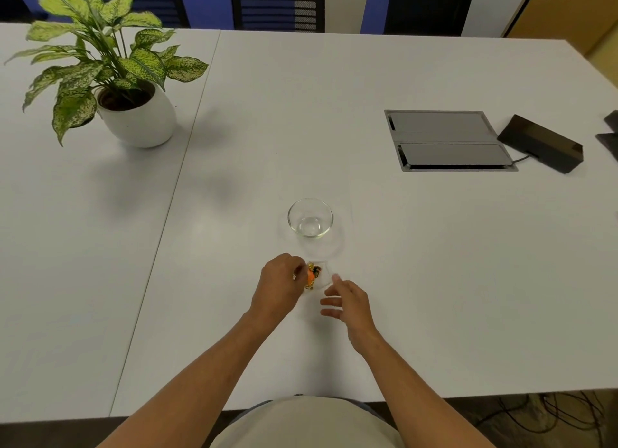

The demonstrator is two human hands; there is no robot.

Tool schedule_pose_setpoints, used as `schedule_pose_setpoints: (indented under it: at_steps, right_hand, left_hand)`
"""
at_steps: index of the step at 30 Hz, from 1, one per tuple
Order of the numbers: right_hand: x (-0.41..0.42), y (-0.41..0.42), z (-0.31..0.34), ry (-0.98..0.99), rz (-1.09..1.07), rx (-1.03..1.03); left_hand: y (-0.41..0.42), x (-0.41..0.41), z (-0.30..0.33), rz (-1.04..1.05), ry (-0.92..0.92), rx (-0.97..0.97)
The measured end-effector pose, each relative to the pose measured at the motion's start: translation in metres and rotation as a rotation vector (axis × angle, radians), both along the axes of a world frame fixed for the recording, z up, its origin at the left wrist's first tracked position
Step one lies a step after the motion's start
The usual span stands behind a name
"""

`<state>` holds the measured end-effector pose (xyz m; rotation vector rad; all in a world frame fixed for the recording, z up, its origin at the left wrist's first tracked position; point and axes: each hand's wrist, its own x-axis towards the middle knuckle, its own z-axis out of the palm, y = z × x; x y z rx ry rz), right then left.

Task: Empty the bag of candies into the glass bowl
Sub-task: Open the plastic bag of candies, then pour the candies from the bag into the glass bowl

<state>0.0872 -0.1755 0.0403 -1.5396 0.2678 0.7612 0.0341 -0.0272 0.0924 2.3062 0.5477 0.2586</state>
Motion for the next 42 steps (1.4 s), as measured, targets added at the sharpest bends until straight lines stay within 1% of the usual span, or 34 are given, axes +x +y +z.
schedule_pose_setpoints:
  at_steps: [3, 7, 11, 16, 20, 24, 26, 29, 31, 34, 37, 42]
  right_hand:
    - [0.003, -0.003, -0.008, 0.168, -0.077, 0.12]
    - [0.006, 0.0, -0.008, 0.299, -0.121, 0.277]
    - [0.021, 0.005, -0.002, 0.387, -0.197, 0.4]
    - [0.036, 0.006, -0.002, 0.363, -0.21, 0.52]
    - [0.047, 0.007, 0.0, 0.34, -0.254, 0.532]
    - [0.06, 0.007, -0.004, 0.321, -0.327, 0.539]
    - [0.068, 0.006, -0.006, 0.3, -0.35, 0.525]
    - [0.079, 0.006, -0.005, 0.256, -0.381, 0.505]
    - [0.085, 0.007, -0.002, 0.225, -0.396, 0.481]
    - [0.095, 0.011, 0.0, 0.197, -0.4, 0.388]
    - [0.103, 0.014, 0.001, 0.185, -0.419, 0.312]
    - [0.114, 0.025, 0.004, 0.161, -0.458, 0.266]
  left_hand:
    - [0.0, 0.008, 0.011, 0.005, -0.031, -0.078]
    - [-0.003, 0.019, 0.022, 0.008, -0.036, -0.327]
    - [-0.002, 0.029, 0.027, 0.033, -0.024, -0.509]
    - [0.007, 0.041, 0.03, 0.082, -0.03, -0.676]
    - [0.019, 0.053, 0.025, 0.098, 0.025, -0.768]
    - [0.034, 0.066, -0.002, 0.306, 0.035, -0.797]
    - [0.045, 0.075, -0.021, 0.409, 0.069, -0.814]
    - [0.06, 0.09, -0.045, 0.505, 0.14, -0.827]
    - [0.066, 0.1, -0.052, 0.54, 0.167, -0.783]
    - [0.071, 0.112, -0.057, 0.559, 0.196, -0.697]
    - [0.069, 0.122, -0.063, 0.562, 0.2, -0.685]
    - [0.065, 0.128, -0.066, 0.558, 0.161, -0.694]
